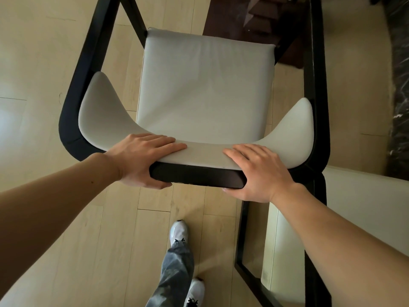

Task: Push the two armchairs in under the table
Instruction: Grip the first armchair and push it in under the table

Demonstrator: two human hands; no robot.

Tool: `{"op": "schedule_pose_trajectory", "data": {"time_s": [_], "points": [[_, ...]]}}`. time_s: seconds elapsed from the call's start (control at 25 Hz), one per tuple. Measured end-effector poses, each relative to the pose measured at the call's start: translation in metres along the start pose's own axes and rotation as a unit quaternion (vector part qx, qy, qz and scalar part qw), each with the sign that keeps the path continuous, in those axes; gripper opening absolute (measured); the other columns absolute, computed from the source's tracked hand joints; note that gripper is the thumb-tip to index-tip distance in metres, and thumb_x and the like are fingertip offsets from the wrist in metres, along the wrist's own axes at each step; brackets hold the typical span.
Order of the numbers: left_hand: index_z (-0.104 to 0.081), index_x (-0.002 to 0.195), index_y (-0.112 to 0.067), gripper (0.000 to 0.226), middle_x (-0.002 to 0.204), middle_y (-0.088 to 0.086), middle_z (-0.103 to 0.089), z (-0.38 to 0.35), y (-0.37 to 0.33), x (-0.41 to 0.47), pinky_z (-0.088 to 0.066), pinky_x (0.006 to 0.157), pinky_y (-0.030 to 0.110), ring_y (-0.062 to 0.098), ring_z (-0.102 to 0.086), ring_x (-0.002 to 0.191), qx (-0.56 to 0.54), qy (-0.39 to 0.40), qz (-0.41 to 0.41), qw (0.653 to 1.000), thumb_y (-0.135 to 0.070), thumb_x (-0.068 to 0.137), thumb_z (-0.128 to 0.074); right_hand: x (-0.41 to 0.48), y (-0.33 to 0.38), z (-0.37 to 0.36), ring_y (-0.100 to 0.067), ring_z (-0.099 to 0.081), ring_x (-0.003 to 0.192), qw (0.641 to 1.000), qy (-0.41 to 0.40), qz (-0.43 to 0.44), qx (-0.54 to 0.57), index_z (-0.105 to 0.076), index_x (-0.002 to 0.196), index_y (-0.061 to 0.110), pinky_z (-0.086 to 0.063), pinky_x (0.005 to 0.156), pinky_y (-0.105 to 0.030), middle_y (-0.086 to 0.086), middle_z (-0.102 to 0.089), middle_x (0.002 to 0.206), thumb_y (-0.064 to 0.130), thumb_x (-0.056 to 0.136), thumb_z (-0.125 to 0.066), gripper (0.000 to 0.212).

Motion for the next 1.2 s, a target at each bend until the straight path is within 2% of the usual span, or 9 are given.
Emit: {"op": "schedule_pose_trajectory", "data": {"time_s": [0.28, 0.56, 1.2], "points": [[-0.030, 0.150, -0.029, 0.095, 0.138, 0.003, -0.055, 0.015, 0.025, 0.025, -0.045, 0.097, 0.042, 0.026, -0.055, 0.121, 0.010, -0.026, -0.013, 1.000, -0.079, 0.072, -0.051, 0.031, -0.019, 0.013, -0.031, -0.058, 0.120, 1.000, -0.012, 0.011, -0.005, -0.049, 0.137, 0.020, -0.045, 0.101, -0.048, -0.007, -0.061, 0.132, 0.074, 0.071, -0.061, 0.086], [-0.028, 0.151, -0.029, 0.096, 0.139, 0.004, -0.054, 0.028, 0.052, 0.049, -0.043, 0.099, 0.043, 0.027, -0.054, 0.122, 0.001, -0.019, -0.019, 1.000, -0.080, 0.072, -0.050, 0.061, -0.036, 0.025, -0.030, -0.057, 0.121, 1.000, -0.005, 0.003, -0.005, -0.049, 0.137, 0.021, -0.045, 0.102, -0.048, -0.006, -0.060, 0.133, 0.076, 0.072, -0.055, 0.085], [-0.031, 0.149, -0.029, 0.093, 0.135, -0.003, -0.055, 0.056, 0.108, 0.099, -0.046, 0.095, 0.039, 0.021, -0.054, 0.117, 0.002, -0.030, -0.029, 0.999, -0.079, 0.073, -0.051, 0.124, -0.070, 0.049, -0.029, -0.056, 0.122, 1.000, -0.008, 0.001, -0.007, -0.046, 0.139, 0.022, -0.044, 0.102, -0.047, -0.004, -0.058, 0.135, 0.077, 0.073, -0.054, 0.086]]}}
Point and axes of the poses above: each hand's wrist, its own x-axis towards the middle knuckle, its own z-axis out of the back of the hand, y = z × x, the point moved 2 cm from there along x, towards the middle knuckle
